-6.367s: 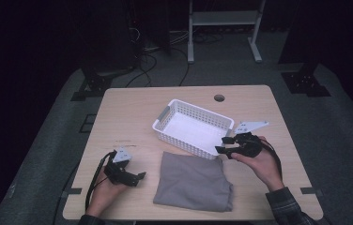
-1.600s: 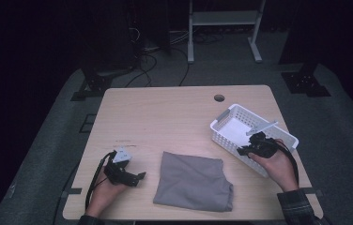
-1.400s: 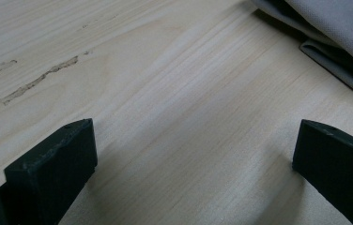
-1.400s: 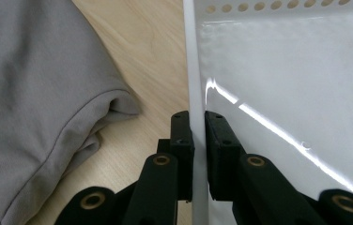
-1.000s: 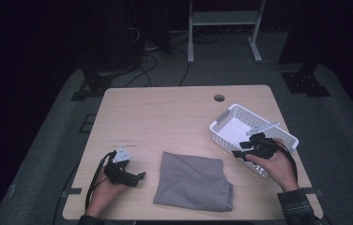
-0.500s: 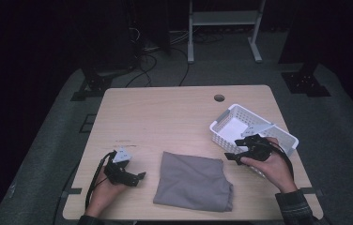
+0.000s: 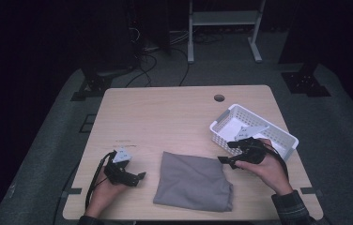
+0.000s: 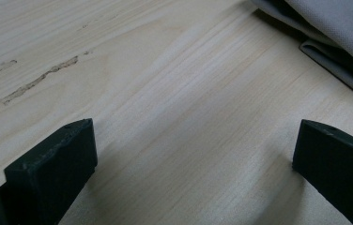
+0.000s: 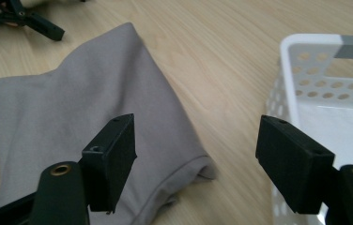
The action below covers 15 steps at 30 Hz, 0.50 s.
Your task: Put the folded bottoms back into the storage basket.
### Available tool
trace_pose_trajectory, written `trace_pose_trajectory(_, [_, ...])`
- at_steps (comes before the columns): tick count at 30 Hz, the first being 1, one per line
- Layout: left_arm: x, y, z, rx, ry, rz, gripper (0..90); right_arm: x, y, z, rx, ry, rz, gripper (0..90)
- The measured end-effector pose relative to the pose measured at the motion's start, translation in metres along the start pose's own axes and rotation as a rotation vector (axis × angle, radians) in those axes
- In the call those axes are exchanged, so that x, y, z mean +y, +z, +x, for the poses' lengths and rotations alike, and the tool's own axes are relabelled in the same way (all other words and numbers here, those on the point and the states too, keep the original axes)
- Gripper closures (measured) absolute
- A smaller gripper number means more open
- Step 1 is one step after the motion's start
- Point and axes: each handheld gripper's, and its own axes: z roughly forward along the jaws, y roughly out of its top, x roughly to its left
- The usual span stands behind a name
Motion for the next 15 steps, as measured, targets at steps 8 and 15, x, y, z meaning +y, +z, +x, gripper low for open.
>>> trace_pose_trajectory(8, [0.000,0.000,0.000,-0.001,-0.003,0.000,0.0,0.004,0.011,0.015,0.045,-0.045,0.013,26.8])
trace_pose_trajectory(15, [0.000,0.000,0.000,-0.001,-0.003,0.000,0.0,0.007,0.020,0.027,0.081,-0.071,0.029,24.1])
